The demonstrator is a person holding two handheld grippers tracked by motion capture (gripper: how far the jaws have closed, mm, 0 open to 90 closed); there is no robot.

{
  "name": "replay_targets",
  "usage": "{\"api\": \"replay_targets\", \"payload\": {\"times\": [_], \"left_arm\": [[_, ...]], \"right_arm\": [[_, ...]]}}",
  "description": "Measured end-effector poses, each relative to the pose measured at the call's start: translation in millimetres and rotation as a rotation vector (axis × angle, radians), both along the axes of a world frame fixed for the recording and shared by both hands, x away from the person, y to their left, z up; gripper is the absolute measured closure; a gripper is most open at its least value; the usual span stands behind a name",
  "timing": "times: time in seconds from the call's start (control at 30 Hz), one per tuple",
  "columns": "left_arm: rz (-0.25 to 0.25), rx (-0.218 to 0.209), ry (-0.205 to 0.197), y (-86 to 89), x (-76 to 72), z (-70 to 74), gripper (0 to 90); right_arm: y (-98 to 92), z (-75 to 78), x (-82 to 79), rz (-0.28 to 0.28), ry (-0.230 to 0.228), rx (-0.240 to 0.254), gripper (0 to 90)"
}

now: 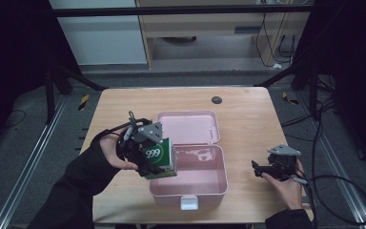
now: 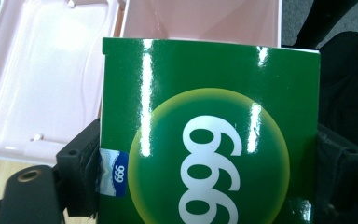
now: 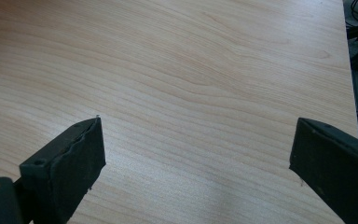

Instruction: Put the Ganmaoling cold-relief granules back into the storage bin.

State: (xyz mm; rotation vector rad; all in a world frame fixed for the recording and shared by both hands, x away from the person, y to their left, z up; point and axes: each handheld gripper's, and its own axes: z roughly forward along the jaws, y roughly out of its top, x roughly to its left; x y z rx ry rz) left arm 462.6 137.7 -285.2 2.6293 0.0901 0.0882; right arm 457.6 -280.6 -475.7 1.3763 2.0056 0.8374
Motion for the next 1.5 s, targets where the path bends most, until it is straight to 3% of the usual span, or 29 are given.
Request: {"api": "replay_targets", "payload": {"times": [0.53,1.0,1.17,1.5], "left_arm": [[-0.03,0.022,0.014,-22.7,4.9,-9.1,14.8],[-0.048,0.072,0.049,-34.8,13.4,-37.0,14.8],[-0.051,0.105,0.041,-38.3,14.4,-45.6,14.8],[-0.044,0.114,0.071,-35.7,17.0,-63.9,14.7]], "right_arm": [[-1.2,-1.8,-0.1,0.001,-0.004,0.001,3.6],[-0.4,-3.3,0.0,0.004,0.002,-0.001,3.6],[-0.4,-3.9,0.3,0.005,0.001,-0.005,3.6],[-0.3,-4.5,0.3,0.006,0.003,-0.008,3.6]]}}
